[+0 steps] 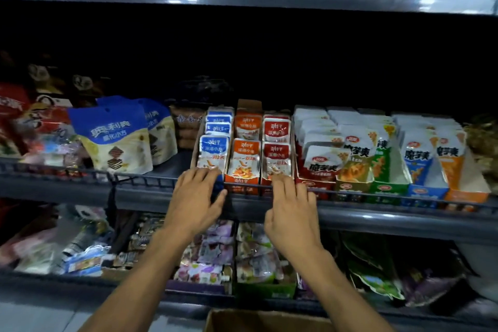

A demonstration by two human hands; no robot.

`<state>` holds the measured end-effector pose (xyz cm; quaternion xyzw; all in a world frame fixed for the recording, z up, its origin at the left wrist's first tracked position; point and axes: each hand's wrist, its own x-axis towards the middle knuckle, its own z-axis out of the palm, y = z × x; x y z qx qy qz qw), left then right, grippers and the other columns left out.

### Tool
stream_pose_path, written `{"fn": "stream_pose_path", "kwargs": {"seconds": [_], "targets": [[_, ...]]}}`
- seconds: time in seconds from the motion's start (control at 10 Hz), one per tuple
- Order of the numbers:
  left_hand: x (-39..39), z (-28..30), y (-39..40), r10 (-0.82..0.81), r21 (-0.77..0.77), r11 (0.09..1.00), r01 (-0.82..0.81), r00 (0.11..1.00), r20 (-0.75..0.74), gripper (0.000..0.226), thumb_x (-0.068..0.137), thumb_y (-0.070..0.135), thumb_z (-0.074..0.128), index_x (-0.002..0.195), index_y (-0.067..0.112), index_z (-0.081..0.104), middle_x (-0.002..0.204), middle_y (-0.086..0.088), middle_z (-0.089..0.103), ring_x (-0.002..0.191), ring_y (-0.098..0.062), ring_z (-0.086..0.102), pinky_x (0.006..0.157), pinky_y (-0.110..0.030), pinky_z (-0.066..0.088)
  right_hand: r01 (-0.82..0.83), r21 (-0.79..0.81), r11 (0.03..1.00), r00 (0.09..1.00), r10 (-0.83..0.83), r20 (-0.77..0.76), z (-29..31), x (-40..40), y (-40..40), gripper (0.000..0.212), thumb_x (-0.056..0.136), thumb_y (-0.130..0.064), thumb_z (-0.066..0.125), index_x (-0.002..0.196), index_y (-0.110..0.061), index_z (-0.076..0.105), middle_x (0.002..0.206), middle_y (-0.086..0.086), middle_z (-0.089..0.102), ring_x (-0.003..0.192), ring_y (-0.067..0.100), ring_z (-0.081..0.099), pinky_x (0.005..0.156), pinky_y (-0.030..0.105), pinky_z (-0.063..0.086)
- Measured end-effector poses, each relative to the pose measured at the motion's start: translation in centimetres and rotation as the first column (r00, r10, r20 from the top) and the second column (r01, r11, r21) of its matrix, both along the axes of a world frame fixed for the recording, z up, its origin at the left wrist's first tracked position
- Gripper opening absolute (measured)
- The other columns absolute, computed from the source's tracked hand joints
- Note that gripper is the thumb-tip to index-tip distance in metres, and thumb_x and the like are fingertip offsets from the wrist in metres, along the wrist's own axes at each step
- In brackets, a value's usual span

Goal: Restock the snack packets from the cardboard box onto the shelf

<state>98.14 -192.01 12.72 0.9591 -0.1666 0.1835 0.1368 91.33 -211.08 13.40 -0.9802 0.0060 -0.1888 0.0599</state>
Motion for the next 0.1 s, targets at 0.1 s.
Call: {"fn": "stream_pose_path", "kwargs": {"seconds": [0.1], "targets": [[-0.66, 1.02, -0.14, -0.014, -0.094, 0.995, 0.01, 0.999, -0.039, 0.06, 0.095, 0.039, 0.057, 0.149, 0.023, 0.037, 0.153, 0.0, 0.04, 0.141, -0.02, 0.031, 0.121, -0.043, 0.019, -0.062, 0.158, 0.985, 0.994, 0.075, -0.078, 0.7, -0.34, -1.14, 0.06, 0.089, -0.023, 0.052, 0.145, -0.023, 0.032, 0.143, -0.005, 0.039, 0.119, 0.013, 0.043, 0.101, 0.03, 0.04]]}}
